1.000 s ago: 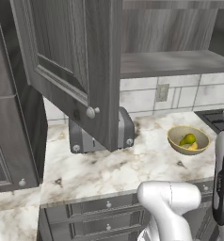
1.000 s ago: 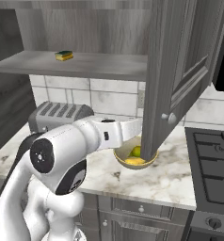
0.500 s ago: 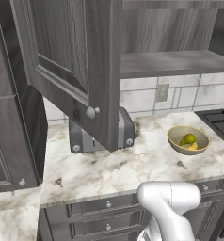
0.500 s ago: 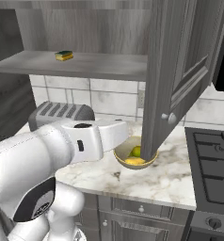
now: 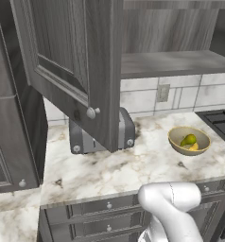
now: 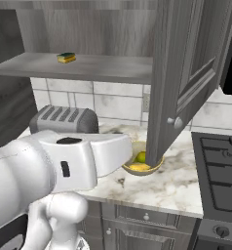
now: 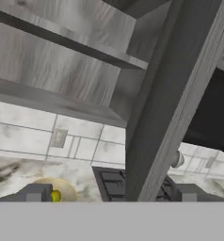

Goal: Open the cabinet. Pick the banana and pear from the cabinet and place them into the bowl. Then close the cabinet.

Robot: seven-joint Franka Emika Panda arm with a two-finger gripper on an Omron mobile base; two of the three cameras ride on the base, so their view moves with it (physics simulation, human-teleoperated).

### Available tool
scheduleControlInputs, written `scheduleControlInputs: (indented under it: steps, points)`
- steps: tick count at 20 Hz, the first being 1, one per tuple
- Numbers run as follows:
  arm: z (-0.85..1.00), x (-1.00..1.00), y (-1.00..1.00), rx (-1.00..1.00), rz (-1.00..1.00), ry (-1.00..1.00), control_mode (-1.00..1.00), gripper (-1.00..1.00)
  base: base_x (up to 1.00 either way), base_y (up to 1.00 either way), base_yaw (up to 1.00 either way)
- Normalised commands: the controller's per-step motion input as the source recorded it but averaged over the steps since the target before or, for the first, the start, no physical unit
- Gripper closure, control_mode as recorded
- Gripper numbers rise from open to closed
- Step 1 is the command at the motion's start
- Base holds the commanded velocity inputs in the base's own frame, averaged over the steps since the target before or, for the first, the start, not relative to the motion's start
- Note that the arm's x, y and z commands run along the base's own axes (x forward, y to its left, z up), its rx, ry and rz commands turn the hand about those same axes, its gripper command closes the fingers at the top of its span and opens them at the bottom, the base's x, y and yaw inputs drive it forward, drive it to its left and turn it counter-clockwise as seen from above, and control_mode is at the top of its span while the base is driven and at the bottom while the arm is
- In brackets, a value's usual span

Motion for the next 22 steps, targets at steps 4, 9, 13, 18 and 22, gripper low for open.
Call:
scheduleControlInputs:
  steps: [4,9,13,18,22]
  points:
    - [-0.02,0.01,-0.29,0.08,0.28,0.17,-1.00,-1.00,0.00,0.00,0.00]
    - [-0.20,0.01,-0.12,0.00,0.16,0.01,-1.00,-1.00,0.00,0.00,0.00]
    - [-0.36,0.00,-0.04,0.00,0.16,0.00,-1.00,-1.00,0.00,0.00,0.00]
    - [-0.11,0.00,0.00,0.00,0.01,0.02,-1.00,-1.00,0.00,0.00,0.00]
    - [-0.04,0.00,-0.05,0.05,0.01,0.00,-1.00,-1.00,0.00,0.00,0.00]
